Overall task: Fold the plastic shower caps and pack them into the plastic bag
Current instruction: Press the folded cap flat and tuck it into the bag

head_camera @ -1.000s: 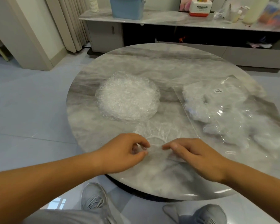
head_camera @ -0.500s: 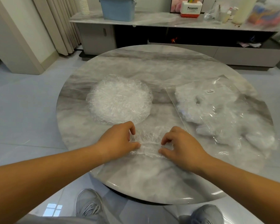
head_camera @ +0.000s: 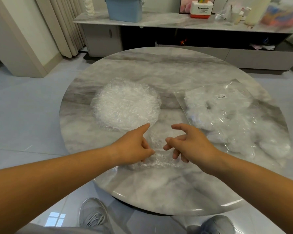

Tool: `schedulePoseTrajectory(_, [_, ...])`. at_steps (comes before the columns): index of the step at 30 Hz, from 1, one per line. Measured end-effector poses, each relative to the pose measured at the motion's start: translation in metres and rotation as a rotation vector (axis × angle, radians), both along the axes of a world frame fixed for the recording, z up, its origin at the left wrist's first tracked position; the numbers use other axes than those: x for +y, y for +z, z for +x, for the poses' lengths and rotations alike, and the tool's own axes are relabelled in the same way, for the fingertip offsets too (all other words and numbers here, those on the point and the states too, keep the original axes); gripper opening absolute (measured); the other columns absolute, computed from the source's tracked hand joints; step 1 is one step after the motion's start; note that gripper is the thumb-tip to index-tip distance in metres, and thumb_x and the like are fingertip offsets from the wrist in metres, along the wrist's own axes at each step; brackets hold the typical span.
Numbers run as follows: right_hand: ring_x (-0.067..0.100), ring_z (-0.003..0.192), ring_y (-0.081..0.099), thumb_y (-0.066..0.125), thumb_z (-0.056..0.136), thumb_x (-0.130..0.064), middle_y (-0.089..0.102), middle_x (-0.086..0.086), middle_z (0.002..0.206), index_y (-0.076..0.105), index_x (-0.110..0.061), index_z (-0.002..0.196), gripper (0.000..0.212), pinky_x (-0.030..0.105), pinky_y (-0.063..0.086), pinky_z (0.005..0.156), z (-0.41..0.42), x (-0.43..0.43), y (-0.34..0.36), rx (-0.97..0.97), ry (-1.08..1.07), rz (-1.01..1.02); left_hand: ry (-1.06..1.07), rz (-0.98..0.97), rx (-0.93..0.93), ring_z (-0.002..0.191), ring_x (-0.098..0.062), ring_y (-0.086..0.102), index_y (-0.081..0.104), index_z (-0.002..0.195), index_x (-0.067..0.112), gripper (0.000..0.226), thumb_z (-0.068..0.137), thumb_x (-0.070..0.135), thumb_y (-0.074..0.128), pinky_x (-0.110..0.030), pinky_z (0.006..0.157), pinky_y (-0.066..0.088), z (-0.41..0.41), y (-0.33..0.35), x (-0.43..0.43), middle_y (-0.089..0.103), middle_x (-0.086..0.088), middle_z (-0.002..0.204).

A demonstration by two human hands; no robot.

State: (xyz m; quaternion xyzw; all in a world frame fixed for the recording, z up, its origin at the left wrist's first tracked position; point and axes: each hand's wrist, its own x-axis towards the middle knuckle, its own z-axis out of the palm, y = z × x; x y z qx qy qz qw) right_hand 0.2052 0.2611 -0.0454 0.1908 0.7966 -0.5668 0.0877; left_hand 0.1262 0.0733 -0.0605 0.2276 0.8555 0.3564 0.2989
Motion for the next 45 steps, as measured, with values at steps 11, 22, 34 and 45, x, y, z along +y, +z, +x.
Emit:
schedulePoseTrajectory(11, [0.03, 0.069, 0.072, 0.063, 0.1, -0.023, 0.076, 0.016, 0.09, 0.063, 0.002, 0.098, 0.025, 0.035, 0.057, 0.054, 0.0, 0.019, -0.004, -0.073, -0.056, -0.208, 0.007, 0.142, -0.144, 0.083, -0.027, 0.075, 0.057, 0.109, 0.017, 0.031, 0.087, 0.02, 0.079, -0.042, 0.074, 0.06, -0.005, 0.002, -0.012, 0.077, -0.005, 0.091])
schedulePoseTrajectory(22, [0.011, 0.071, 0.057, 0.027, 0.093, -0.07, 0.052, -0.011, 0.077, 0.062, -0.027, 0.073, 0.059, 0.031, 0.049, 0.068, 0.031, 0.027, -0.021, 0.22, 0.597, 0.686, 0.158, 0.055, 0.104, 0.049, -0.011, 0.06, 0.068, 0.067, 0.007, 0.044, 0.081, 0.048, 0.08, -0.02, 0.051, 0.045, -0.008, -0.003, -0.015, 0.059, 0.004, 0.053])
schedulePoseTrajectory(34, [0.007, 0.06, 0.061, 0.067, 0.094, -0.04, 0.061, -0.012, 0.061, 0.072, -0.031, 0.102, 0.013, 0.016, 0.046, 0.062, 0.017, 0.01, 0.002, 0.382, 0.258, 0.446, 0.058, -0.294, 0.318, 0.096, -0.01, 0.054, 0.048, 0.119, 0.031, 0.074, 0.065, 0.068, 0.082, -0.03, 0.081, 0.051, -0.001, -0.005, -0.014, 0.047, 0.01, 0.111])
schedulePoseTrajectory(45, [0.004, 0.084, 0.061, 0.073, 0.091, -0.028, 0.058, -0.019, 0.093, 0.072, -0.025, 0.11, 0.019, 0.016, 0.049, 0.078, 0.012, 0.001, -0.032, 0.307, 0.617, 0.52, -0.089, -0.547, 0.449, 0.078, -0.015, 0.051, 0.042, 0.077, 0.026, 0.058, 0.074, 0.08, 0.063, -0.032, 0.065, 0.041, 0.008, 0.004, -0.012, 0.049, 0.008, 0.085])
